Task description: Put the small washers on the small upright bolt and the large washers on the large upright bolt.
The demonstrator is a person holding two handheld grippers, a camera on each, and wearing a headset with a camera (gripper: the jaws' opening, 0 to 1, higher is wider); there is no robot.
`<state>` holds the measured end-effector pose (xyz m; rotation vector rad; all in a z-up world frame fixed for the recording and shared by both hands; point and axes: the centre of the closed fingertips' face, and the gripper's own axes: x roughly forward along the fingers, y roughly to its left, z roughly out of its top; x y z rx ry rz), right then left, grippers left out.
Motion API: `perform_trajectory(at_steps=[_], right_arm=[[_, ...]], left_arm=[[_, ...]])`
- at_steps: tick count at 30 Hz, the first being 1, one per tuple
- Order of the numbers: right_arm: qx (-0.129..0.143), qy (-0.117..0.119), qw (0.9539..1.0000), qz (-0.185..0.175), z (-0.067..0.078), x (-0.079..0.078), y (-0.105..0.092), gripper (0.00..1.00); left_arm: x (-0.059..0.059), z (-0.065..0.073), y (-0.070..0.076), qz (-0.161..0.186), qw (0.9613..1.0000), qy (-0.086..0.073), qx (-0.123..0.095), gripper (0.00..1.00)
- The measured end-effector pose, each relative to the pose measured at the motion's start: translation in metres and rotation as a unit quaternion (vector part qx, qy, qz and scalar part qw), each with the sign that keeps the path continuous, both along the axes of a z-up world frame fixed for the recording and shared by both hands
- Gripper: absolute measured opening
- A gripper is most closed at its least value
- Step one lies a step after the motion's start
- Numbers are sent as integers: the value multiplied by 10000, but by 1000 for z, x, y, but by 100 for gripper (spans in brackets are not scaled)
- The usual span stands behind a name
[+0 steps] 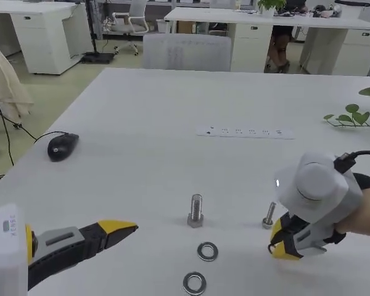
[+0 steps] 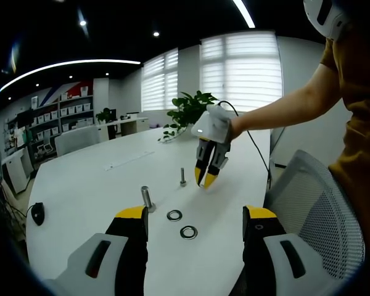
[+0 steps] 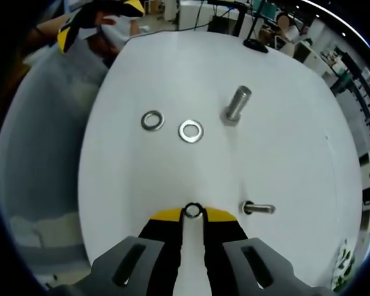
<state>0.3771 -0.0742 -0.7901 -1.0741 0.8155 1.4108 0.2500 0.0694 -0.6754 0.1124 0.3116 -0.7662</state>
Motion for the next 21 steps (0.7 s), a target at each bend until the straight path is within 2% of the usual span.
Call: perform_trajectory(at_steps=[21], right_arm=[[94, -256, 9991, -313, 27, 32, -18, 12]], left_arm=[[2, 1, -3, -42, 10000, 0, 4, 61]])
